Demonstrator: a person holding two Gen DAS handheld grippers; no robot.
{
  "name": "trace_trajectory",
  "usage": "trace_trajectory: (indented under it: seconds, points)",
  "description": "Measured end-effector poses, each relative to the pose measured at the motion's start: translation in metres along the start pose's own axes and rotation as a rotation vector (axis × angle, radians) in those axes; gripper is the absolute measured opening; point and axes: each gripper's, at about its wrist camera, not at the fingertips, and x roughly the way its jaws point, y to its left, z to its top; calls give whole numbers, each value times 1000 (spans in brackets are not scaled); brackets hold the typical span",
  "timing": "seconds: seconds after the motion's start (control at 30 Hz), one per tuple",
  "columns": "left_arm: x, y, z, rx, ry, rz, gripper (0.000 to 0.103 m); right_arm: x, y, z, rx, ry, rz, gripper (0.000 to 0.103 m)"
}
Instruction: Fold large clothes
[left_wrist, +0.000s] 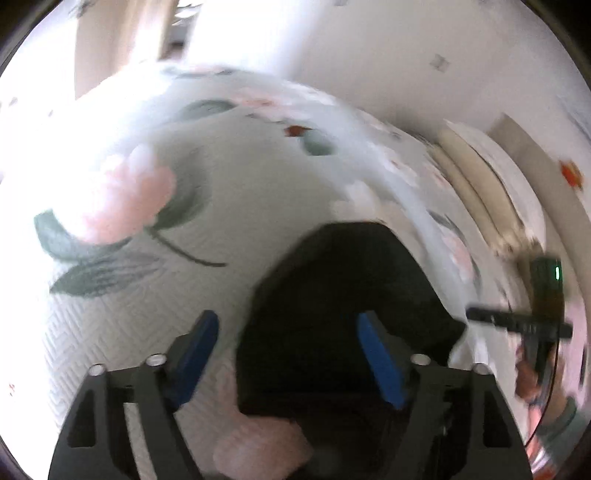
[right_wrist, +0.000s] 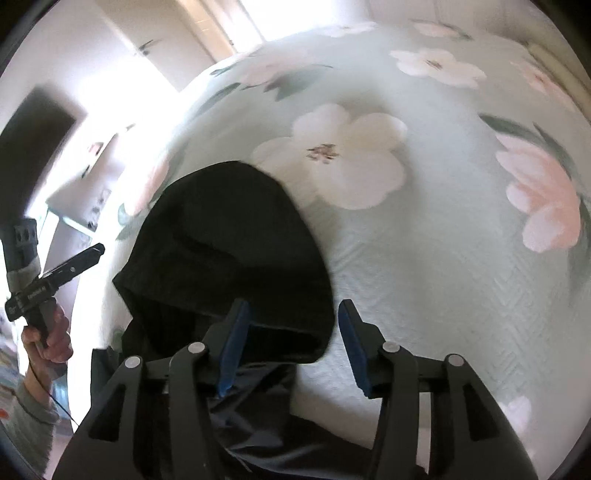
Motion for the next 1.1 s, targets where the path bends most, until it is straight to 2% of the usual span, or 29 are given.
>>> trace_trajectory:
  seconds: [0.13,0.17,0.23,0.3,0.33,0.4,0.43,0.47,0.5,0.53,0.57,0.6,0.7,0.83,0.9,0.97,1.1]
  points:
    - [43,27,0,-132,137,-85,81,38,-24,7,115,69,91,53]
    - [52,30,-3,-138,163,-122,81,46,-29,6,138,88,133,53]
    - [62,28,-10,-139,176,-144,80,61,-31,4,164,107,195,53]
    - [74,21,-16,-125,197,-193,78,75,-24,4,150,127,257,53]
    - [79,15,-19,-117,209,-197,78,78,-19,5,137,130,277,53]
    - [85,2,-23,-67,198,-145,78,88,-7,6,111,145,283,53]
    - [86,-5,-24,-37,193,-115,75,94,-2,8,107,149,280,51]
    - [84,-10,-24,-16,183,-91,66,99,2,9,107,150,277,43]
    - [80,-13,-24,-8,174,-86,45,100,5,10,106,147,268,37]
    - [73,-14,-24,-4,156,-81,30,97,9,11,93,136,259,34]
    - [60,-17,-24,3,123,-88,23,90,15,10,67,116,255,26]
    - [48,-19,-25,16,95,-99,19,82,20,8,73,89,234,23]
    - [-1,-34,-32,72,14,-110,18,41,48,-1,-22,12,223,19]
    - [-87,-67,-62,174,-104,-127,18,-27,88,-26,-138,-115,191,18]
    - [-126,-80,-82,203,-147,-139,18,-66,111,-58,-189,-204,178,18]
    - [-158,-92,-106,223,-178,-157,18,-92,129,-94,-225,-254,152,18]
    - [-217,-116,-180,318,-199,-162,19,-132,155,-175,-295,-325,56,18]
